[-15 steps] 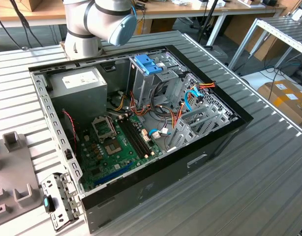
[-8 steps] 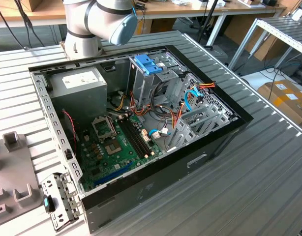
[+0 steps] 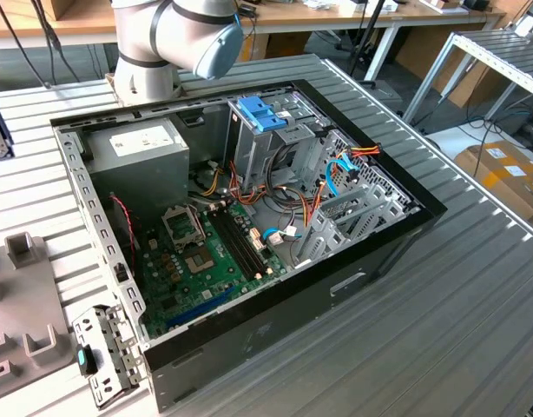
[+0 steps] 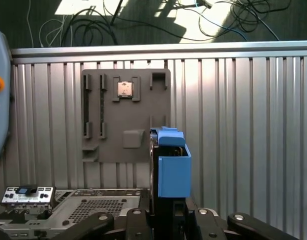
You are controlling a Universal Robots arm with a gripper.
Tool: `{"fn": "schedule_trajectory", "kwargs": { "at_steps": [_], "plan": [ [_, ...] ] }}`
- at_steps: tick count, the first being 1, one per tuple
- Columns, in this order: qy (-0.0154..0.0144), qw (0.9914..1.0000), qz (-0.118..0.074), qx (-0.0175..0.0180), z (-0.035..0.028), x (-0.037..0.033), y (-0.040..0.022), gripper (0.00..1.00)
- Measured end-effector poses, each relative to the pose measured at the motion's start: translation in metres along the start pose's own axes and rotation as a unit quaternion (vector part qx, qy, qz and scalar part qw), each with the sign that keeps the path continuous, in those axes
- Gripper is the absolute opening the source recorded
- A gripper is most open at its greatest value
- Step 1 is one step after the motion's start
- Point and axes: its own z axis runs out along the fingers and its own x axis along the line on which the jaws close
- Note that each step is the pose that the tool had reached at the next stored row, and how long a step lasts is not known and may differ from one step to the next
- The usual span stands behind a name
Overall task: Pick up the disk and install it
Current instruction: 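Pick up the disk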
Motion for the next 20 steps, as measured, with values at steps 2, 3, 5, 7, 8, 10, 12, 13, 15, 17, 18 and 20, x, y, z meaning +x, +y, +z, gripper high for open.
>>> {"fn": "schedule_trajectory", "kwargs": {
  "at_steps": [2,3,5,7,8,10,12,13,15,17,18,20],
  "plan": [
    [-0.0007,1.00000,0.000,-0.0001,0.0001,-0.0002,-0.0060,0.35],
    [-0.0010,1.00000,0.000,-0.0001,0.0001,-0.0002,-0.0082,0.35],
    [-0.0015,1.00000,0.000,-0.0001,0.0002,-0.0003,-0.0123,0.35],
    [-0.0020,1.00000,0.000,-0.0001,0.0003,-0.0004,-0.0162,0.35],
    [-0.0023,1.00000,0.000,-0.0001,0.0004,-0.0005,-0.0182,0.35],
    [-0.0028,1.00000,0.000,-0.0001,0.0005,-0.0006,-0.0226,0.35],
    [-0.0036,0.99999,0.000,-0.0002,0.0006,-0.0008,-0.0310,0.35],
    [-0.0039,0.99999,0.000,-0.0001,0.0008,-0.0009,-0.0359,0.35],
    [-0.0041,0.99999,0.000,-0.0001,0.0010,-0.0011,-0.0443,0.35],
    [-0.0041,0.99999,0.000,-0.0002,0.0010,-0.0013,-0.0497,0.35],
    [-0.0042,0.99999,0.000,-0.0002,0.0011,-0.0013,-0.0519,0.35],
    [-0.0043,0.99999,0.000,-0.0001,0.0012,-0.0014,-0.0562,0.35]
  ]
}}
